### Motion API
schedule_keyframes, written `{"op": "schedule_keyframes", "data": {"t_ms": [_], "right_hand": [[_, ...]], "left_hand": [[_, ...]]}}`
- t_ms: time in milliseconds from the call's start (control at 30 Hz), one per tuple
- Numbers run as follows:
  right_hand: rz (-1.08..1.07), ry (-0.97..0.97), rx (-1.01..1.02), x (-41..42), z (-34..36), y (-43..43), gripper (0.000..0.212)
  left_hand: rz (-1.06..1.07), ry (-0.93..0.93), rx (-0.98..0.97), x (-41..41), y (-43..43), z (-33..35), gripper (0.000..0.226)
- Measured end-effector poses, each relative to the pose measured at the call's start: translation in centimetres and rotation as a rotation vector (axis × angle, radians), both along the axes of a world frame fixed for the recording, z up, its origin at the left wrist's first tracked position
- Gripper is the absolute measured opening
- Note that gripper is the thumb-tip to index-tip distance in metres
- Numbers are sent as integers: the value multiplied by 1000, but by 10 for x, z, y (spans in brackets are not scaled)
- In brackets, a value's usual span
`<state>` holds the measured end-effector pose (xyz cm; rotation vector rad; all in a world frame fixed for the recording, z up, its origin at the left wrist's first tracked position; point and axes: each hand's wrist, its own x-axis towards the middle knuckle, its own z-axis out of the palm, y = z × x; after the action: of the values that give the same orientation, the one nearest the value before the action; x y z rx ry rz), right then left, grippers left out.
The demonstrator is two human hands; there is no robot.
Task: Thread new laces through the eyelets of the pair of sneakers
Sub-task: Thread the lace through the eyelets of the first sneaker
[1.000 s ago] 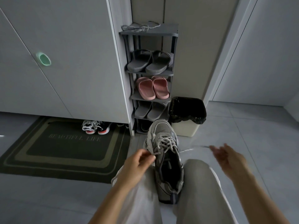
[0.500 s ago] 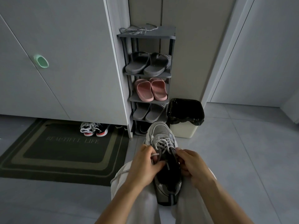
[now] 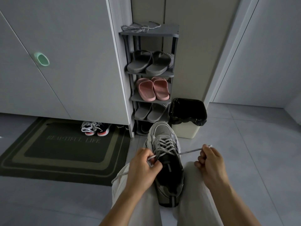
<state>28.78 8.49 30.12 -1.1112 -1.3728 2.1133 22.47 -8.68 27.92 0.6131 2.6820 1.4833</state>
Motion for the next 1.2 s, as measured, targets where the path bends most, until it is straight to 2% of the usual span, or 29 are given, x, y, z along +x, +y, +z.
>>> {"op": "schedule_keyframes", "data": {"t_ms": [100, 167, 267, 333, 400, 467, 633, 700, 767, 833, 900, 967, 1067, 1200], "right_hand": [[41, -4, 8, 0, -1, 0, 27], [167, -15, 55, 1, 0, -1, 26], [459, -126, 373, 3, -1, -9, 22], [577, -199, 575, 1, -7, -16, 20], [582, -281, 732, -2, -11, -21, 24], [535, -271, 830, -2, -12, -23, 22], [469, -258, 868, 19, -5, -24, 14], [432, -228, 888, 28, -2, -28, 15], [389, -171, 887, 33, 0, -34, 15], [380, -143, 924, 35, 2, -38, 16], [375, -127, 936, 36, 1, -42, 22], [357, -121, 928, 35, -1, -42, 27], [348, -127, 858, 35, 3, -41, 19], [371, -114, 836, 35, 4, -39, 15]], "left_hand": [[-43, -25, -2, -1, -1, 0, 24], [-91, -42, 11, -3, -2, 1, 26], [-132, -57, 13, -6, -4, 1, 30], [-125, -51, -1, -6, -4, 2, 29], [-121, -26, -17, -5, -3, 2, 29], [-113, 3, -7, -4, -4, 1, 26], [-76, 41, 60, 5, -11, -1, 15], [-76, 112, 33, 13, -13, -3, 18], [-83, 283, -104, 19, -13, -7, 45], [-102, 436, -338, 24, -9, -11, 88], [-94, 446, -503, 27, 2, -9, 111], [-55, 484, -503, 26, 13, -5, 104], [-109, 653, -327, 23, 17, -3, 55], [-135, 791, -221, 20, 10, -3, 24]]}}
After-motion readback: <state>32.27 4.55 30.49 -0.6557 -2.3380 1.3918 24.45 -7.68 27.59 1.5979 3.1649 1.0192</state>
